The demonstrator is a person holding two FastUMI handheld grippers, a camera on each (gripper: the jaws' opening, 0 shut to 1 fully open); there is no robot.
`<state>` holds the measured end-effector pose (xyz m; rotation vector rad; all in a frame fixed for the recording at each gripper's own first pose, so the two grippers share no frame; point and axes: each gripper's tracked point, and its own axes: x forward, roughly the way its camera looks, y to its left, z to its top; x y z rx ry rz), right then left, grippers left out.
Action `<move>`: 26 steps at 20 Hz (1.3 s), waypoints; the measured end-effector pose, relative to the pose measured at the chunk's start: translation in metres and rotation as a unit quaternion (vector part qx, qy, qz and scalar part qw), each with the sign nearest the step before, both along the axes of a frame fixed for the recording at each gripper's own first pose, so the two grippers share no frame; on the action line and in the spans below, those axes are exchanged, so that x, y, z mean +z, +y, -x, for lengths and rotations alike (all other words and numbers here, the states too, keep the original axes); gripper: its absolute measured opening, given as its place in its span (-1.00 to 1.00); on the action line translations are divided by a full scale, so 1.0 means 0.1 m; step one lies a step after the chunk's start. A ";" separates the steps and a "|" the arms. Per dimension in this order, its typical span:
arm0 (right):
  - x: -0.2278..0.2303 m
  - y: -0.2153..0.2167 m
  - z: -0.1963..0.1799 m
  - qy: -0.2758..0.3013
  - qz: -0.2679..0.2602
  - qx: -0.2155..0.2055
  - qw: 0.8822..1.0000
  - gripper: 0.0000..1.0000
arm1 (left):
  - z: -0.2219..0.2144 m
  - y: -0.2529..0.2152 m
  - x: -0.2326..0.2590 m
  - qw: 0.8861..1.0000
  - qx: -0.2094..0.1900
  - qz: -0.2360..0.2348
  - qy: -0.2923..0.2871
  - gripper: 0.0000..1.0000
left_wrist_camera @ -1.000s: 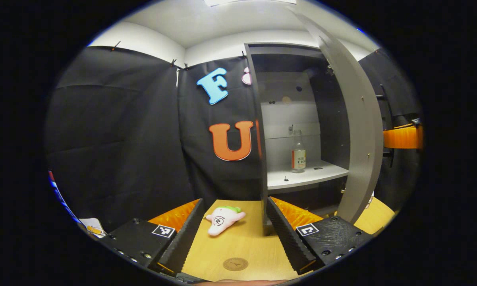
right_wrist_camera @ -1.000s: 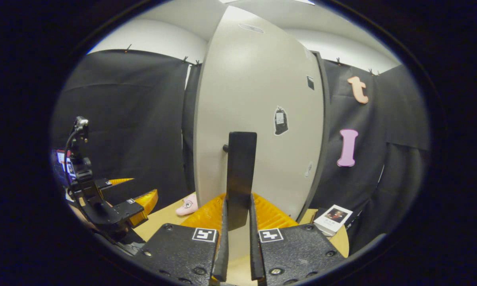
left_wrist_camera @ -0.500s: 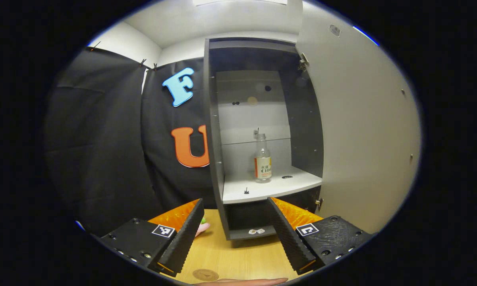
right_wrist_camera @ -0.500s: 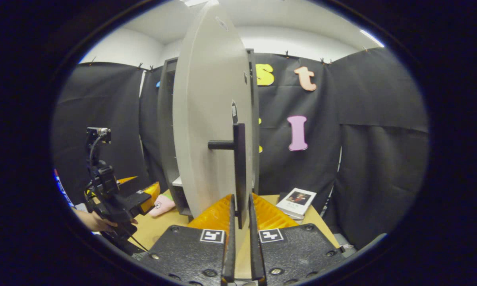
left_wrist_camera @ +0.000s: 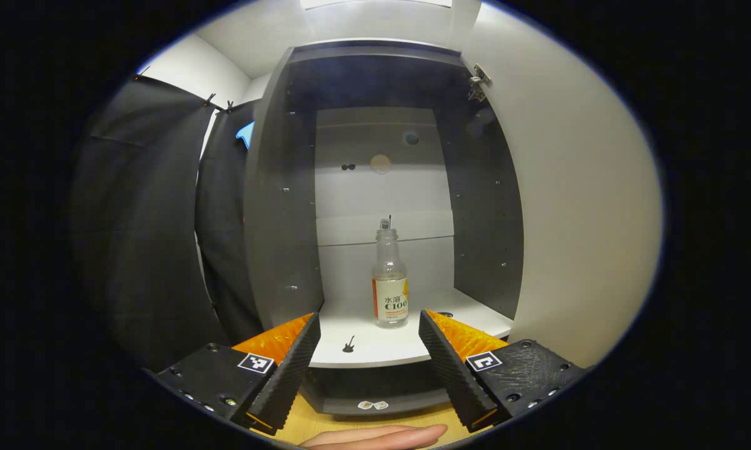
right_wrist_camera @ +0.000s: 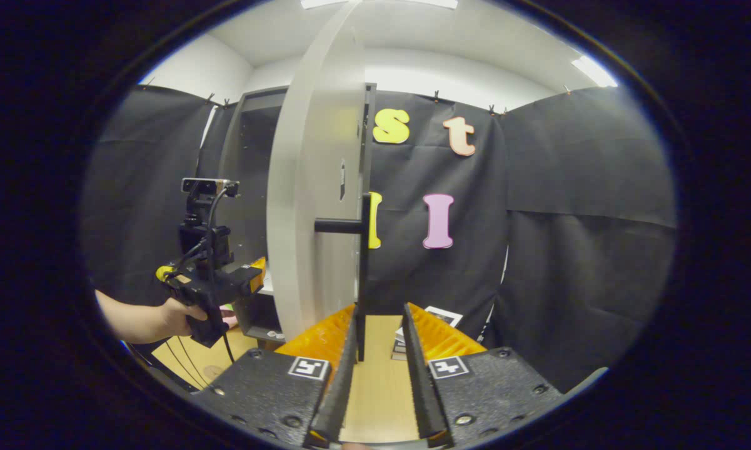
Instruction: Open the cabinet door with the right hand, grasp the bottle in the cabinet with the left hand and place it on the coaster, then close the cabinet door with the right hand.
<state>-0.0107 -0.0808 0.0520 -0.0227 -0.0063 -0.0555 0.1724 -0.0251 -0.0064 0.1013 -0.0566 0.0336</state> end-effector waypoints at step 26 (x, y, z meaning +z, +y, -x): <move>-0.10 -1.93 0.02 0.007 0.010 -0.211 0.977 1.00 | -2.24 -0.11 -0.05 0.998 0.045 0.045 0.028 0.63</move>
